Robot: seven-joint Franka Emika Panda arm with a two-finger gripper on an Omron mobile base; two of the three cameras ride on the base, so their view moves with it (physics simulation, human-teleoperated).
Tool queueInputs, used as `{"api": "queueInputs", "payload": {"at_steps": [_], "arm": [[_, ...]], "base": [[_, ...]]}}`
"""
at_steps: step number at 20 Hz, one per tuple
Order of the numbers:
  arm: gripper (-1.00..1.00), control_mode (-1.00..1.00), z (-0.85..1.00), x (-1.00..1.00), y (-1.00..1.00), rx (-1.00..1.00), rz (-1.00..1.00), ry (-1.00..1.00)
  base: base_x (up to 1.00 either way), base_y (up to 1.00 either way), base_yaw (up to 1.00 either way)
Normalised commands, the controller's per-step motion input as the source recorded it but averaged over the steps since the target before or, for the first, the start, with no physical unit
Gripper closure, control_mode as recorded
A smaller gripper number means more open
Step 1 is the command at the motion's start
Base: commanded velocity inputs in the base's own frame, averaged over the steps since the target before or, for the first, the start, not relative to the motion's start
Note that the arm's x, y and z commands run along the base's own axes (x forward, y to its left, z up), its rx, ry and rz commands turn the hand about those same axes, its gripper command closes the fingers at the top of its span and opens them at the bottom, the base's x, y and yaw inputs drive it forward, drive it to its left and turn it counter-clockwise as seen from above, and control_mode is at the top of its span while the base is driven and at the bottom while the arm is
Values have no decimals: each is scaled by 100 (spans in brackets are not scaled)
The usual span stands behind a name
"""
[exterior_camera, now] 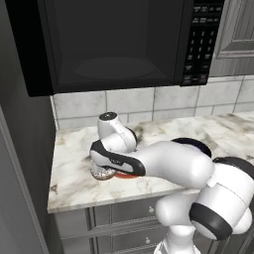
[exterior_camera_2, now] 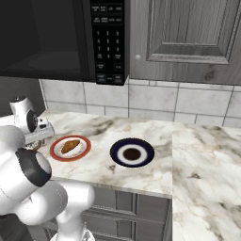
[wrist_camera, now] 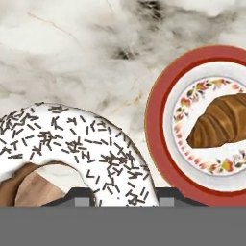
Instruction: Place the pastries on the plates.
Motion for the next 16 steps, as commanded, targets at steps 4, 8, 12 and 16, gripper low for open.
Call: {"api": "queueInputs", "payload": {"at_steps": [4,8,12,16], "arm": [[100,-100,25,0,-67,-2,0,0],[100,-100,22,0,-66,0,3,-2],[100,-100,1,-5,-57,0,5,-8],[100,-100,2,-4,-65,0,1,-13]], "base": [[0,0,0],[0,0,0],[0,0,0],[0,0,0]]}}
